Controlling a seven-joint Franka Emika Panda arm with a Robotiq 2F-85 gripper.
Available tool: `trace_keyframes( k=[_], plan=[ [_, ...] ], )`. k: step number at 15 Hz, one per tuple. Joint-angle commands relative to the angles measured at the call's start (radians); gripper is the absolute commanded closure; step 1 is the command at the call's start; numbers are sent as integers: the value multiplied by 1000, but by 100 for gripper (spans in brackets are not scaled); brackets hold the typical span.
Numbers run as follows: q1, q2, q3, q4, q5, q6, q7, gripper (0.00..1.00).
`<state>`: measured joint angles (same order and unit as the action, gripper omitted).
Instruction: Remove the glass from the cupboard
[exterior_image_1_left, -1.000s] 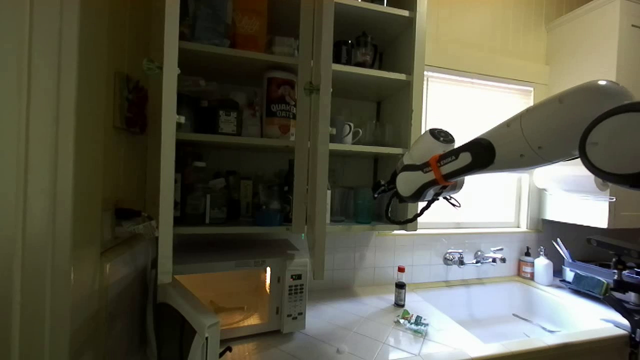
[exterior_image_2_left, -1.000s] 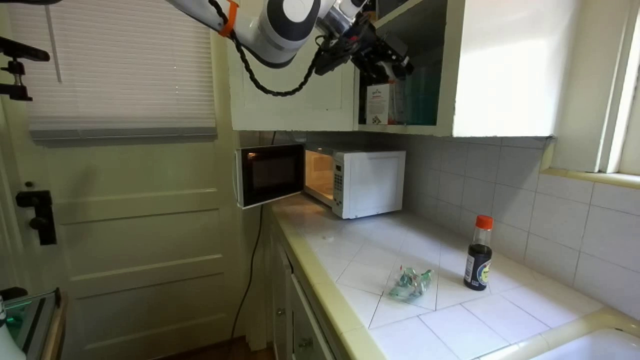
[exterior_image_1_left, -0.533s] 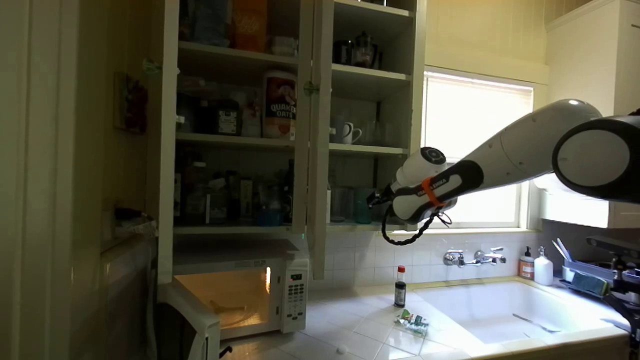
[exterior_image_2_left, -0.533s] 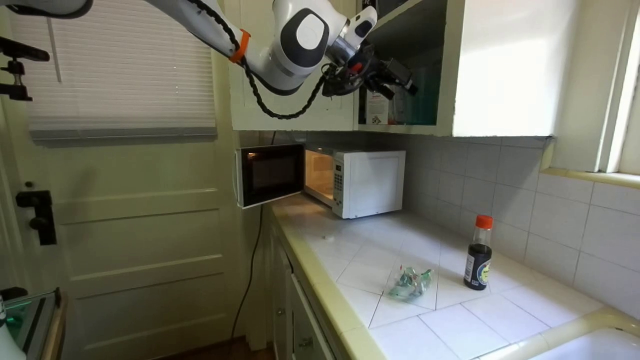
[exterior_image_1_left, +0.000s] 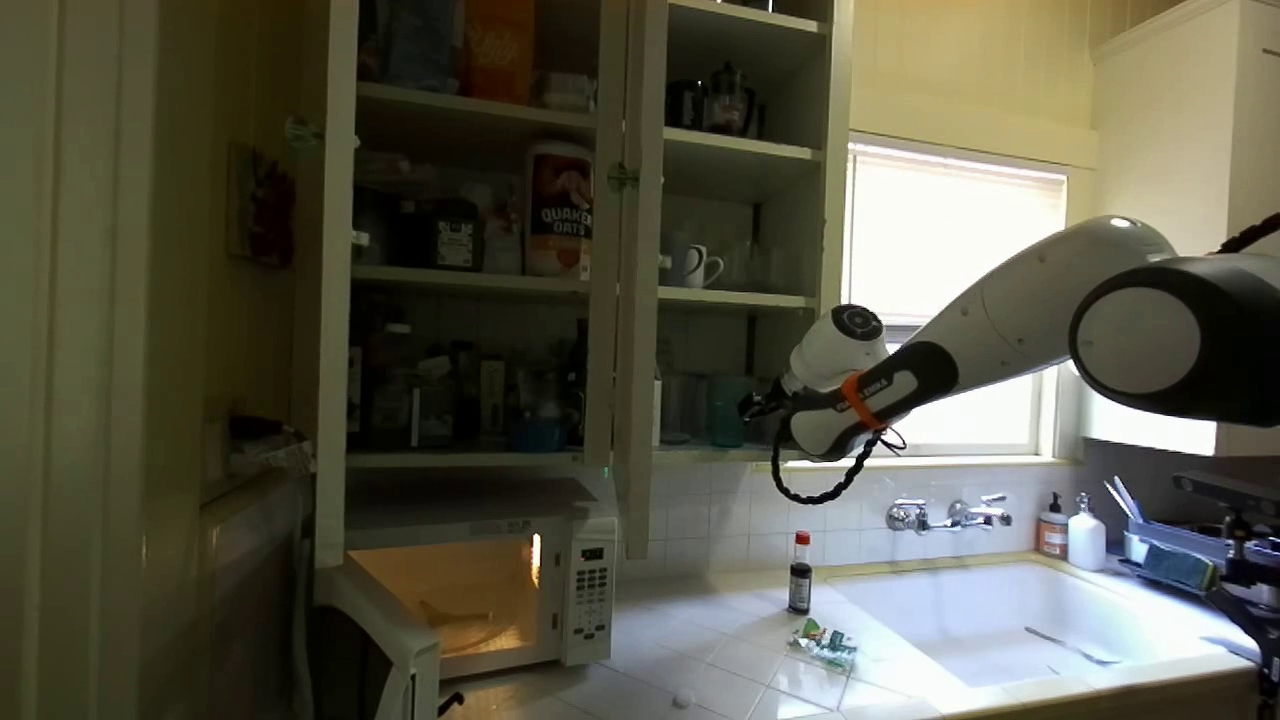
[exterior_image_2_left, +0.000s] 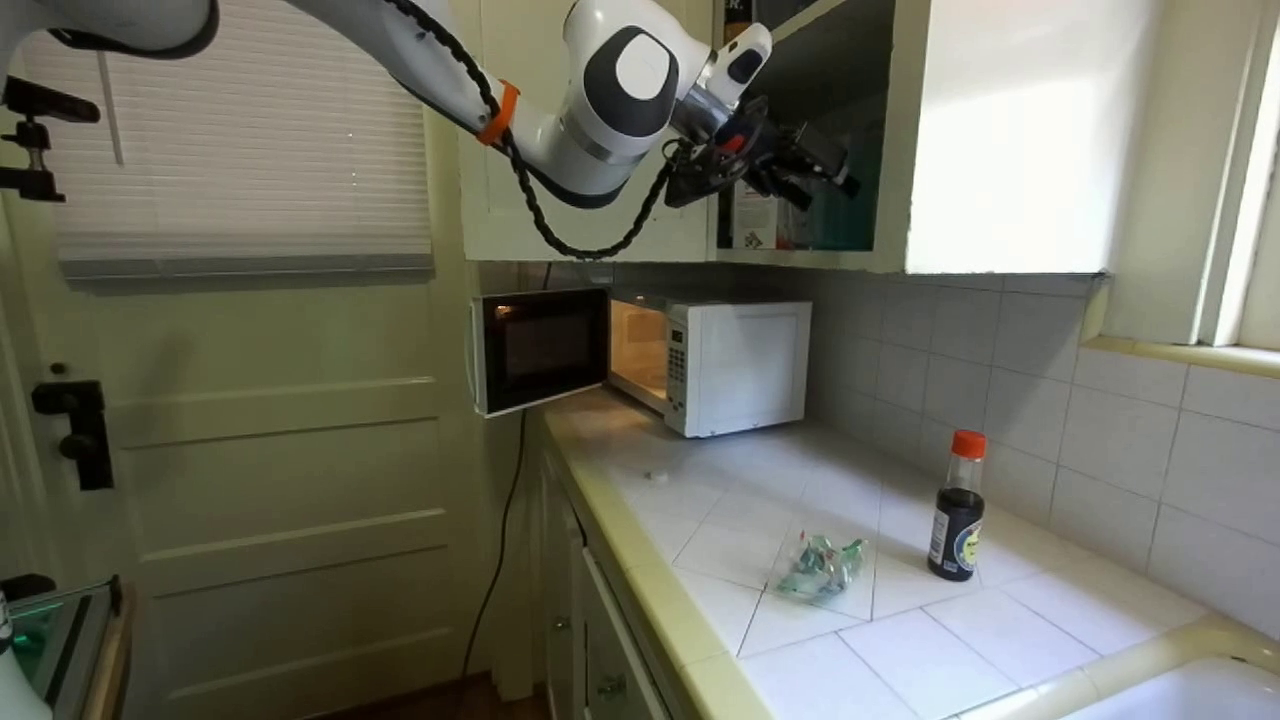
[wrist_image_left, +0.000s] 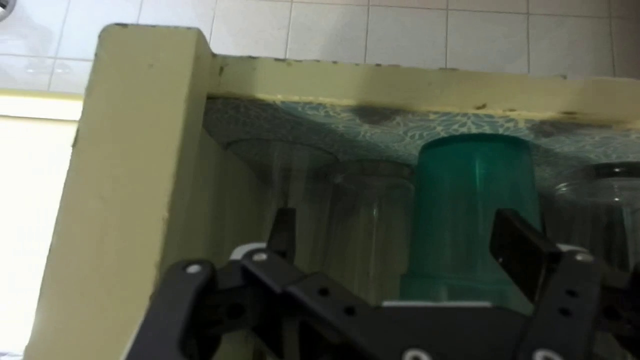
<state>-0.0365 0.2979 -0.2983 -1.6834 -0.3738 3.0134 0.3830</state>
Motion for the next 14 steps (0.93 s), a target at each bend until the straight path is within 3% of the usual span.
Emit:
trace_keyframes(
  k=[1,9,14],
  plan=[
    [49,93,-59,89,-55,13,59,0],
    [73,170,-57,182,-20,7,48,0],
    [46,222,-28,255,7,-16,25,0]
  ],
)
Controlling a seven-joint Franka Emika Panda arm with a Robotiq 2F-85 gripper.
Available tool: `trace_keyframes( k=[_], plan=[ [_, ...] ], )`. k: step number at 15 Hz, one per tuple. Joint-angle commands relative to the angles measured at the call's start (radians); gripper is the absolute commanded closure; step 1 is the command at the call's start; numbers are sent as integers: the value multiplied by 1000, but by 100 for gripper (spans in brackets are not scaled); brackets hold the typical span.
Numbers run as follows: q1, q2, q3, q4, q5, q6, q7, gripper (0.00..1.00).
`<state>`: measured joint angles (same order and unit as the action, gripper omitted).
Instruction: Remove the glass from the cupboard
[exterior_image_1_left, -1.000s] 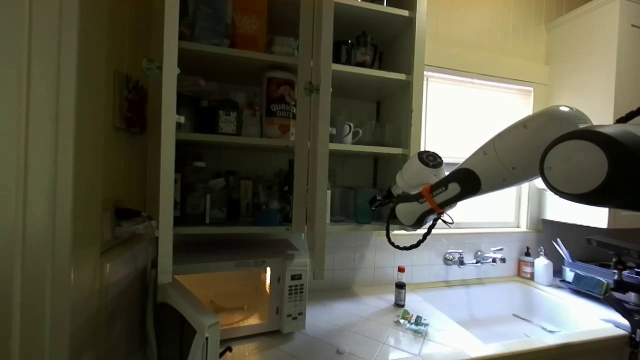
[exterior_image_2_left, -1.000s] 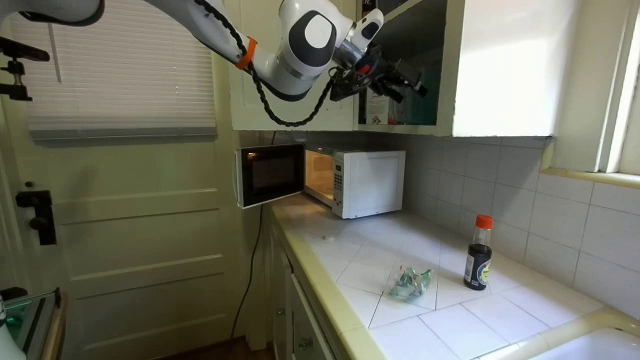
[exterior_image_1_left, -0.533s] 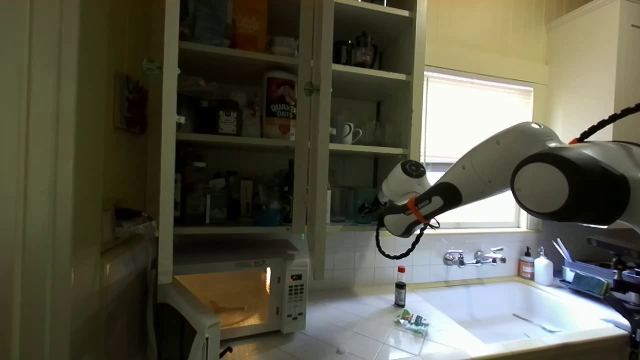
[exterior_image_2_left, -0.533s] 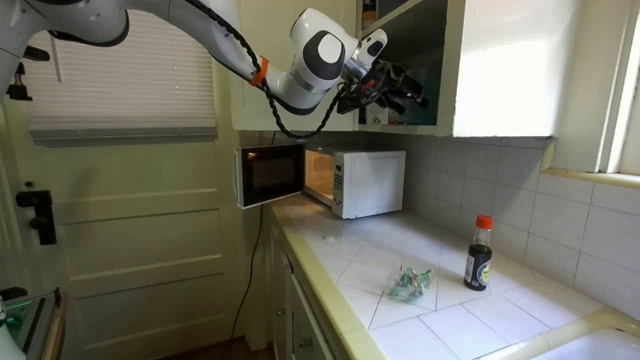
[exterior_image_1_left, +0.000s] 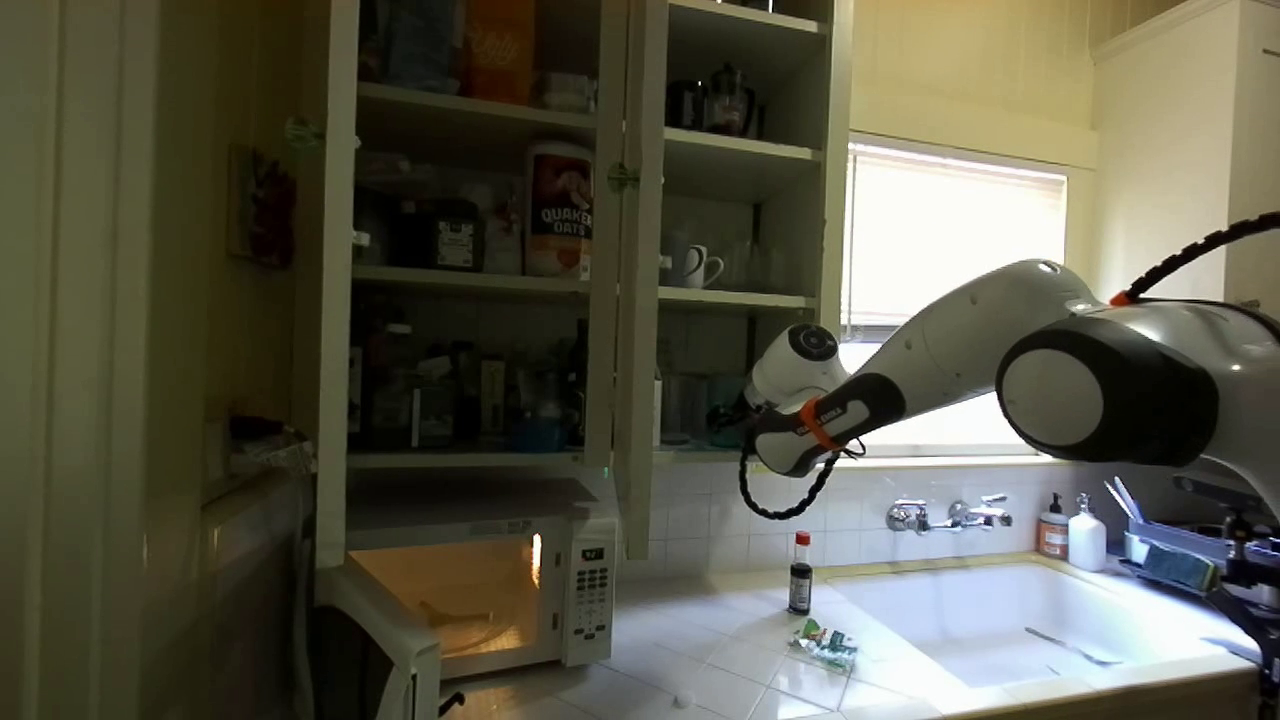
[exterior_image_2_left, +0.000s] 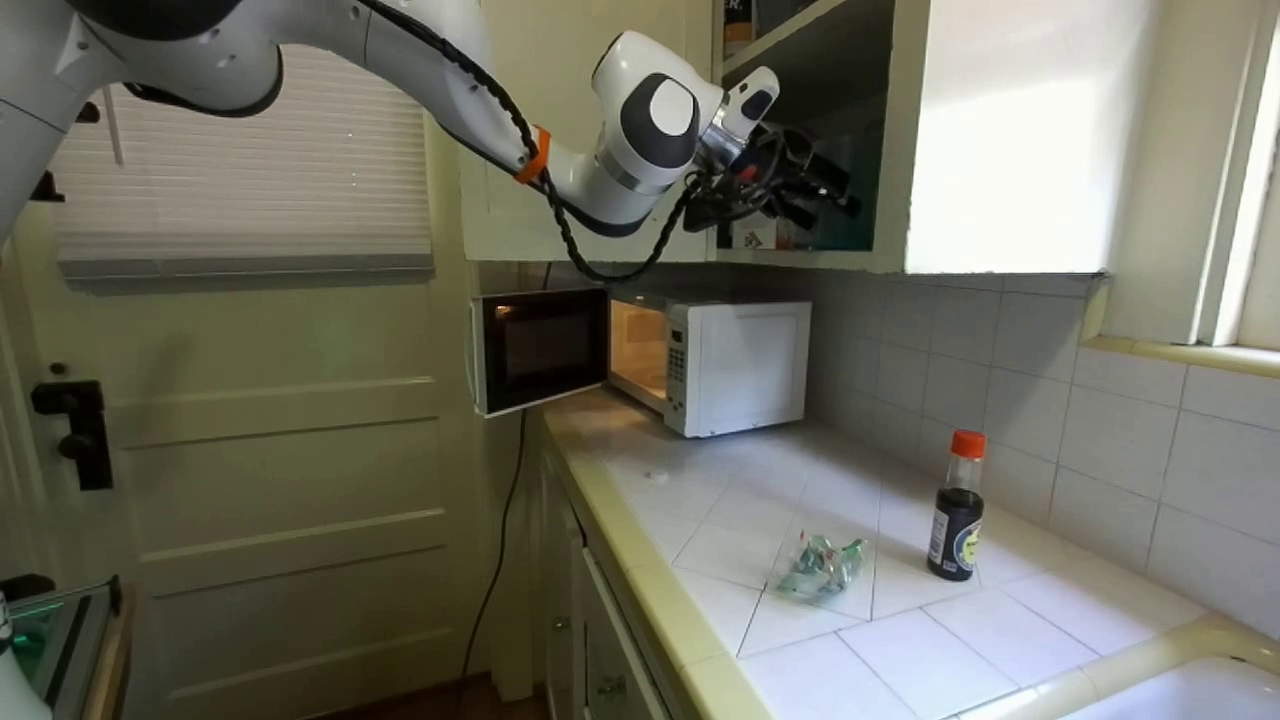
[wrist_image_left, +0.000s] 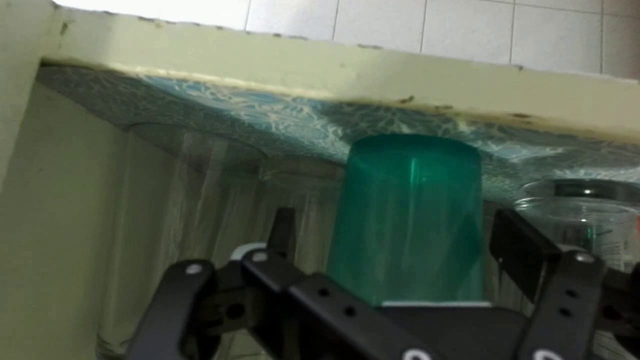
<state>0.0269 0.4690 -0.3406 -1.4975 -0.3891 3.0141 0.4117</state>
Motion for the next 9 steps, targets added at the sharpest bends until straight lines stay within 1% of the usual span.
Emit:
trace_keyframes(
  k=[1,2,3,4,5,7,9],
  plan=[
    [-20,61,19,82,24,-21,-7,0],
    [-22,72,22,98,24,-25,-9,3],
    [-25,82,25,110,25,-27,-11,11],
    [-27,92,27,126,26,-30,-10,27],
    [-28,100,26,136,25,-32,-9,29],
    [-31,111,26,152,23,-31,-7,45],
    [-31,116,25,158,21,-29,-5,45]
  ],
)
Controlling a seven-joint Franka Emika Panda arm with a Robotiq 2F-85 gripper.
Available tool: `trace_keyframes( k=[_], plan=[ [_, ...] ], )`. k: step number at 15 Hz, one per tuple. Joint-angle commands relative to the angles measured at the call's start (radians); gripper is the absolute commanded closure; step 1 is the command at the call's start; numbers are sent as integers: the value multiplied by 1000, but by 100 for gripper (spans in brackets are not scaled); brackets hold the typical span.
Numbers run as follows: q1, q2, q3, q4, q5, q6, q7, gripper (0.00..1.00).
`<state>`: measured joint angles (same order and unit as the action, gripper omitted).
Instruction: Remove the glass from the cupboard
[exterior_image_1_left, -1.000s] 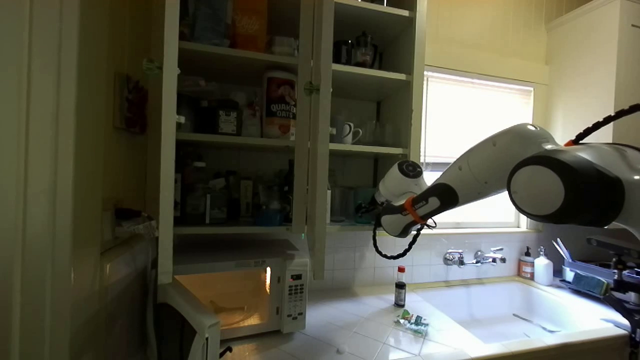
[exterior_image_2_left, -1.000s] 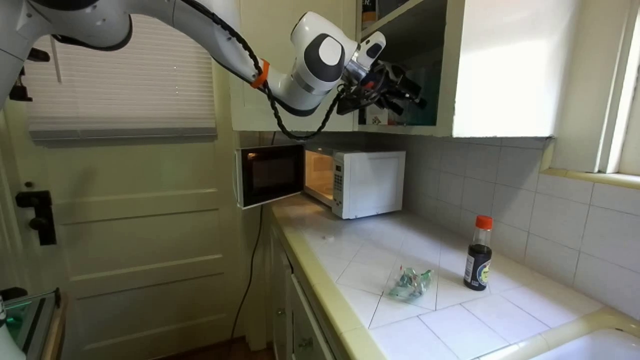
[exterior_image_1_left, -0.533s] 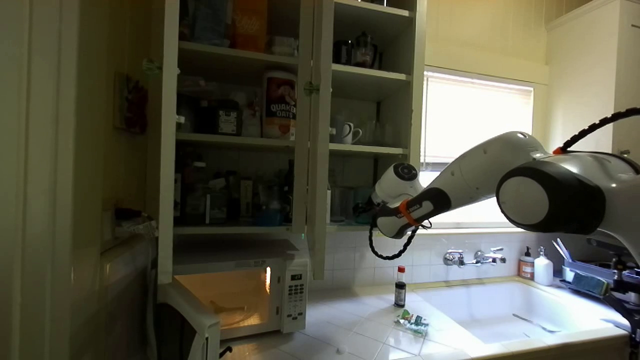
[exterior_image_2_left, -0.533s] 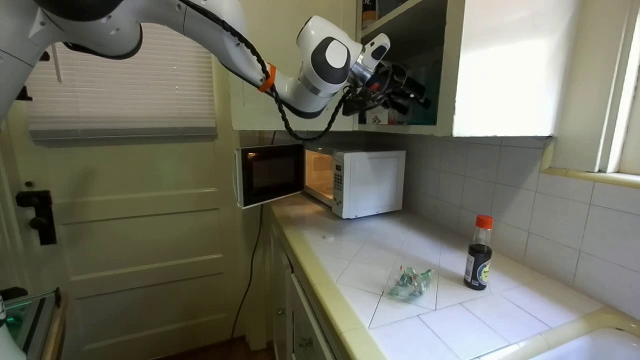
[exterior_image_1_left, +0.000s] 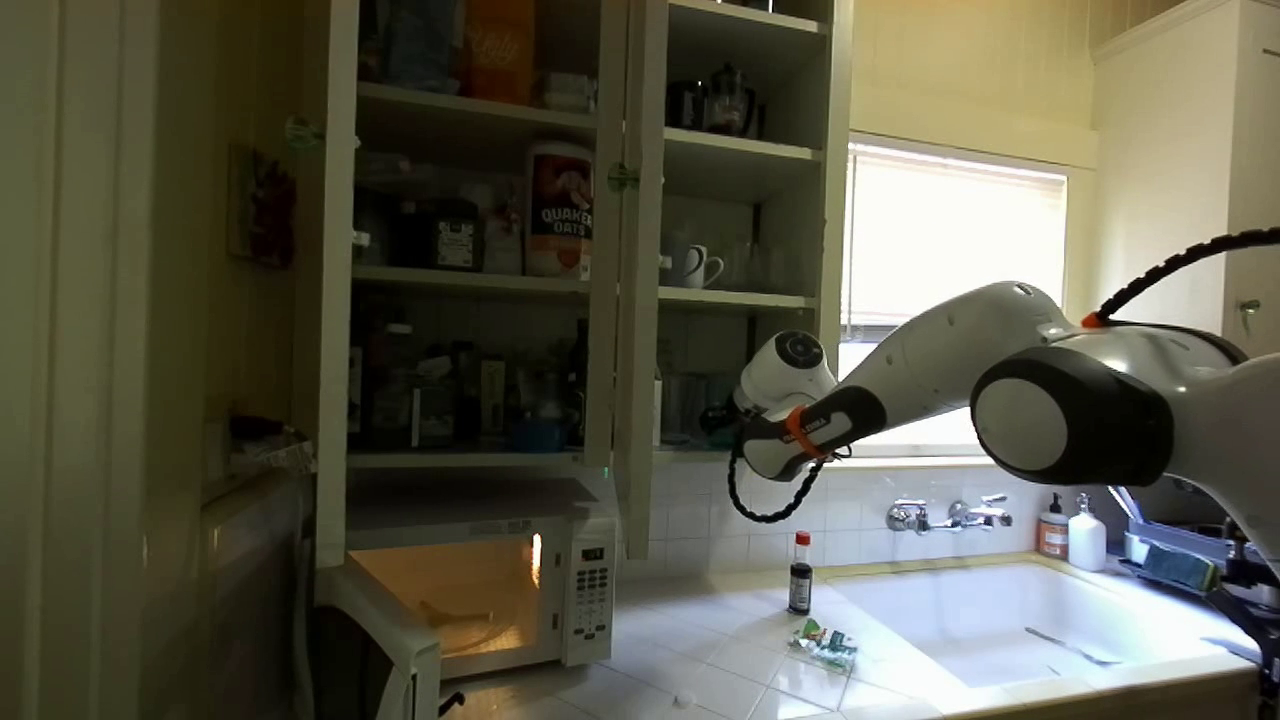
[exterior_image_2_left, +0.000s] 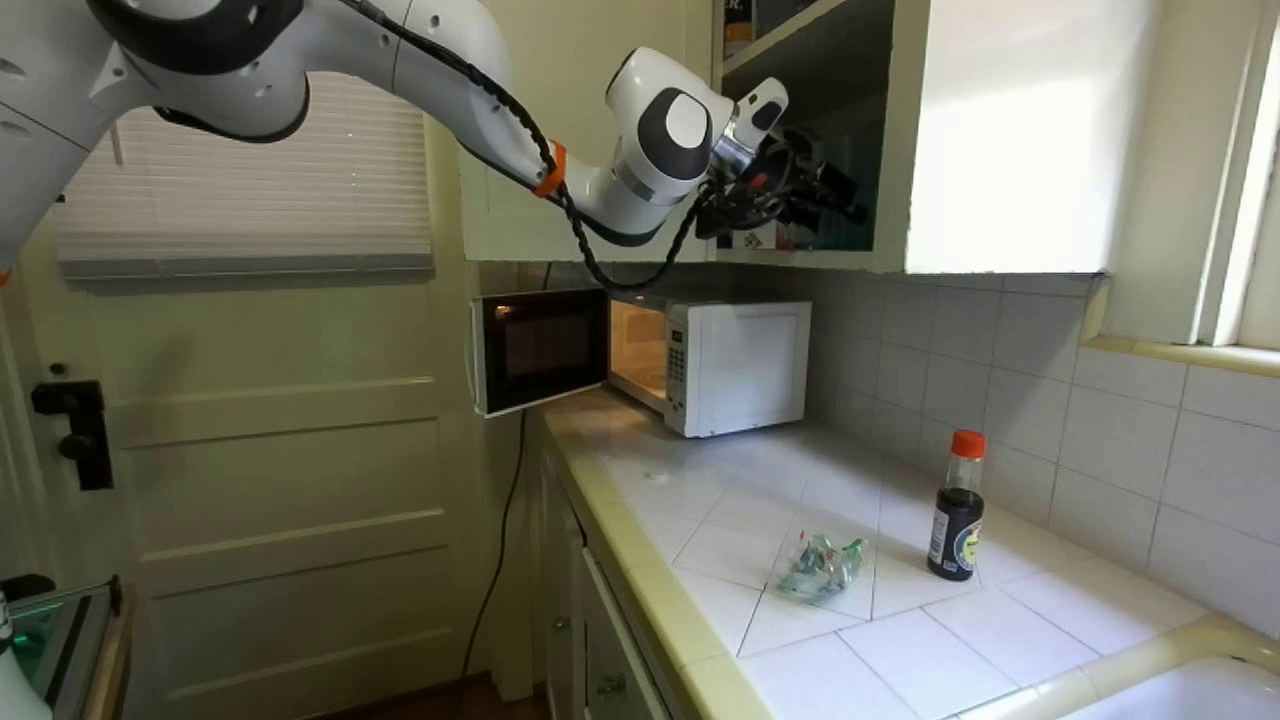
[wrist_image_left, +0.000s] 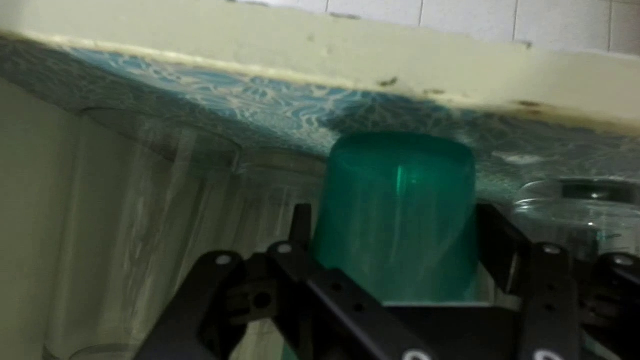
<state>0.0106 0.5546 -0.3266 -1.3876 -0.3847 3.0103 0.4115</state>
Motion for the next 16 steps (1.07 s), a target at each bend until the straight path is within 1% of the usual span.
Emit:
trace_keyframes(
  k=[1,3,6,10,13,15,16],
  plan=[
    [-10,29,4,45,13,-27,1,45],
    [12,-5,-15,-5,-8,-14,10,45],
    [78,-76,-86,-119,-58,27,52,45],
    [207,-168,-240,-286,-138,94,143,45],
    [310,-255,-359,-421,-204,187,200,45],
    [364,-325,-411,-520,-242,259,197,45],
    [384,-371,-421,-578,-263,285,178,45]
  ],
)
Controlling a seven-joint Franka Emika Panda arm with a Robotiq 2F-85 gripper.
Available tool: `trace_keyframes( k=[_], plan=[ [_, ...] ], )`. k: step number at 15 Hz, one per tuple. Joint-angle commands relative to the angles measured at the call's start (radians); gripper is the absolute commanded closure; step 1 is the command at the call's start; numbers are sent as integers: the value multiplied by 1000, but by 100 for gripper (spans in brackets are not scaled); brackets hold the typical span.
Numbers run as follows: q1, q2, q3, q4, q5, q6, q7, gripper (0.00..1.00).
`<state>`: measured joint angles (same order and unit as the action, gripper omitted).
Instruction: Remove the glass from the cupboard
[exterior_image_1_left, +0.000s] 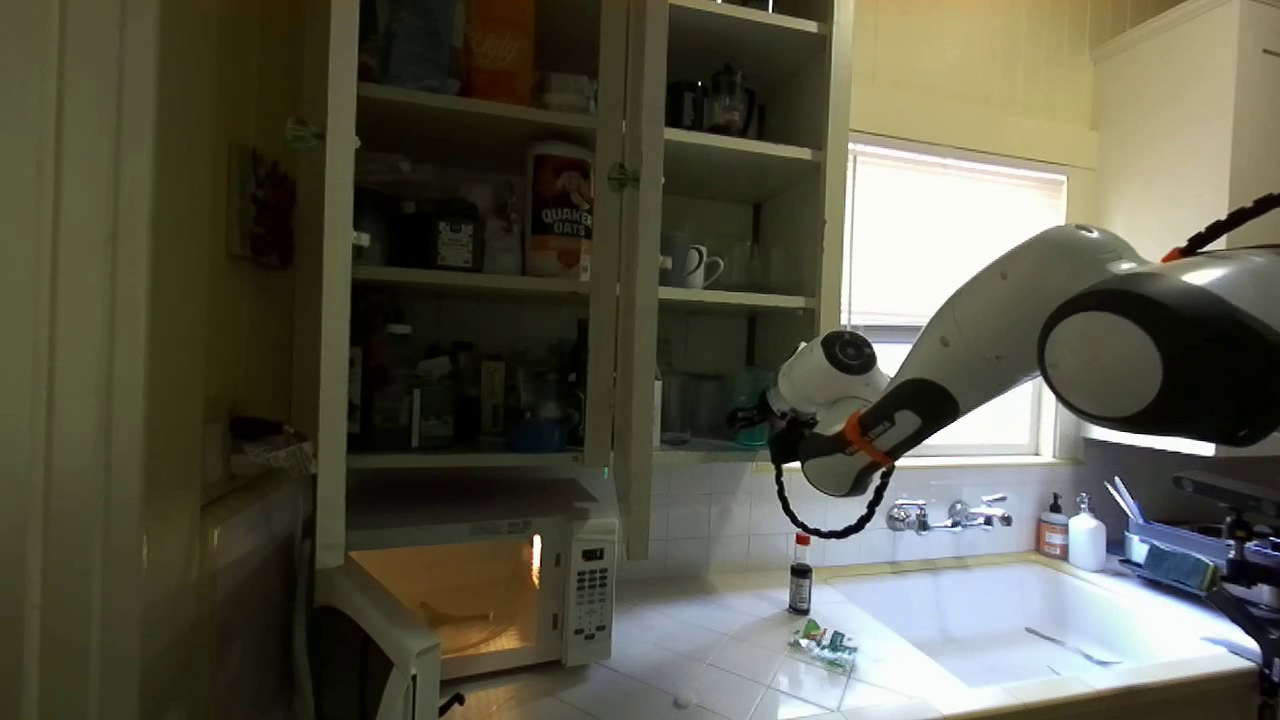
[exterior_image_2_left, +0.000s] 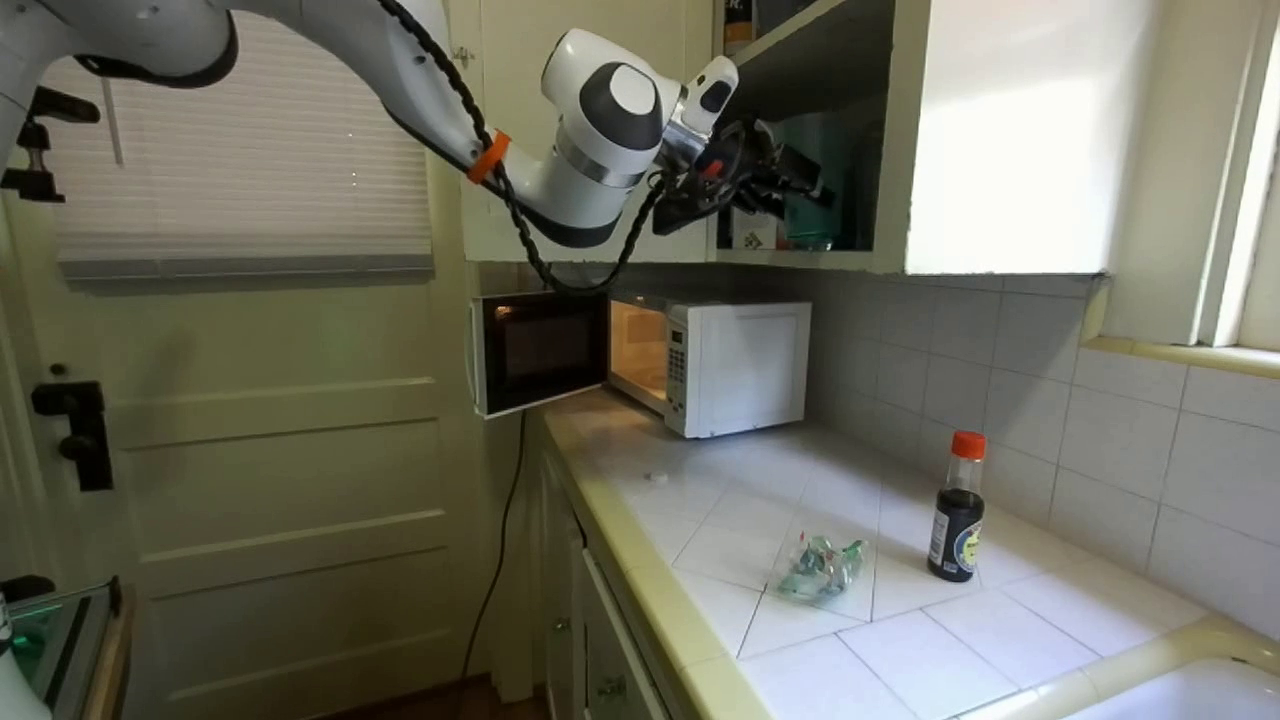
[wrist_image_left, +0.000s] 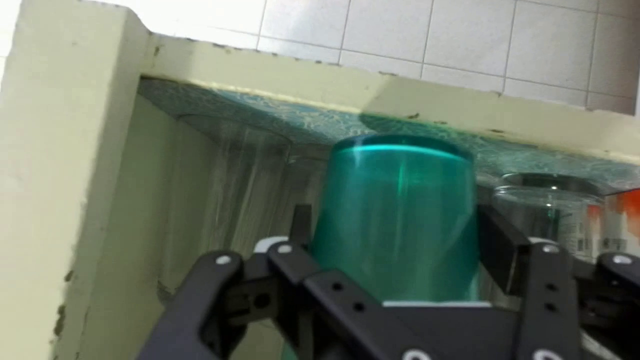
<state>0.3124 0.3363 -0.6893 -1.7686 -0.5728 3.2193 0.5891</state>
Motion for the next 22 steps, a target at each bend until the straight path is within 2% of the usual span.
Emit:
trace_keyframes(
  k=[1,3,4,6,10,11,12,15,16,17,19,22],
  plan=[
    [89,-198,-54,-248,-101,92,-15,45],
    [82,-290,-17,-356,-164,84,-29,45],
    [108,-325,-42,-404,-179,66,-31,45],
    [109,-390,-27,-497,-215,57,-30,45],
    [108,-410,-15,-651,-182,84,1,45],
    [-59,-397,177,-698,10,75,-148,45],
    [-86,-360,204,-696,63,73,-144,45],
    [-237,-211,349,-604,320,84,-277,45],
    [-154,-149,228,-544,236,90,-188,45],
    [-146,-102,215,-503,269,86,-208,45],
    [-92,-3,149,-407,282,63,-198,45],
    [-26,131,91,-272,291,0,-183,45]
  ],
)
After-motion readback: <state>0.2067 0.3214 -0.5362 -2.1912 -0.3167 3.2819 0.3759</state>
